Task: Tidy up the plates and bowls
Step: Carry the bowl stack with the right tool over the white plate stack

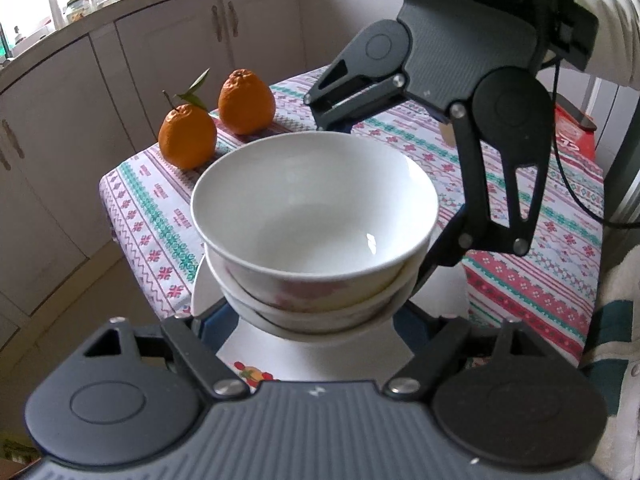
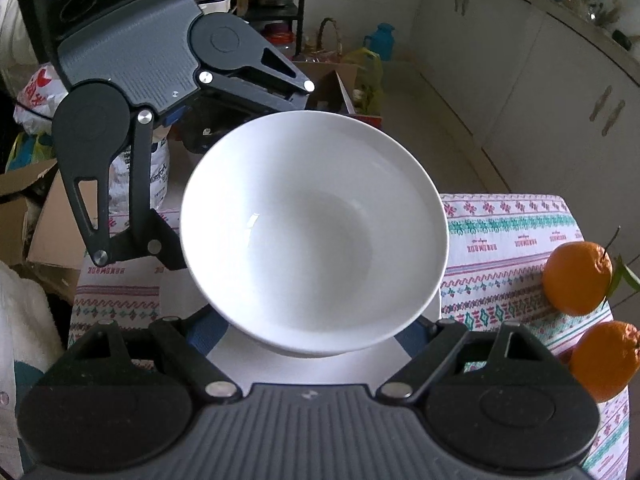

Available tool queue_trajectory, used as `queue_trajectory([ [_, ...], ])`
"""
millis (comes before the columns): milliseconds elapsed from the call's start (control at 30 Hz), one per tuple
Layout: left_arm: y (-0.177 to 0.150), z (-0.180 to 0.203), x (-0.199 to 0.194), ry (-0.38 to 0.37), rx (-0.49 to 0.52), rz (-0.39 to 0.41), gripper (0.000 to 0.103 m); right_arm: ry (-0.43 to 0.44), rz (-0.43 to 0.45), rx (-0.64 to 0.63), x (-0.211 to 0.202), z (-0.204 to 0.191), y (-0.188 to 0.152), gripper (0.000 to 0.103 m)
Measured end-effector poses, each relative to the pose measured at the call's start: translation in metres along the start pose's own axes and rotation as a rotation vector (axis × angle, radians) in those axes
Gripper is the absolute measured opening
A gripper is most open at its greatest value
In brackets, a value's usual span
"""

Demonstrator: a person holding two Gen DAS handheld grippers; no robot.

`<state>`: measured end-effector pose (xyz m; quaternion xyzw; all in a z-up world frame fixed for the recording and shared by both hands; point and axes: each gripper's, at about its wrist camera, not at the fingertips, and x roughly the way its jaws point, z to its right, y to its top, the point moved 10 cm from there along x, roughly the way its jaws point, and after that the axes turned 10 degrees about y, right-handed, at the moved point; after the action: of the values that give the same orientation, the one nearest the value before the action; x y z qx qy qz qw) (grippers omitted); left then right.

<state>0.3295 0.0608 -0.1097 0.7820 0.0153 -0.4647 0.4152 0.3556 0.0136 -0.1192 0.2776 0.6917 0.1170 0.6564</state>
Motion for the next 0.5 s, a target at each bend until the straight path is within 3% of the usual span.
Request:
queue_trajectory([
  [500, -0.0049, -0.0013, 0.0031, 0.012, -0.022, 0.013, 0.084, -0.009, 0.014, 0.024, 0.0025, 0.0023, -0.0011, 0.093],
])
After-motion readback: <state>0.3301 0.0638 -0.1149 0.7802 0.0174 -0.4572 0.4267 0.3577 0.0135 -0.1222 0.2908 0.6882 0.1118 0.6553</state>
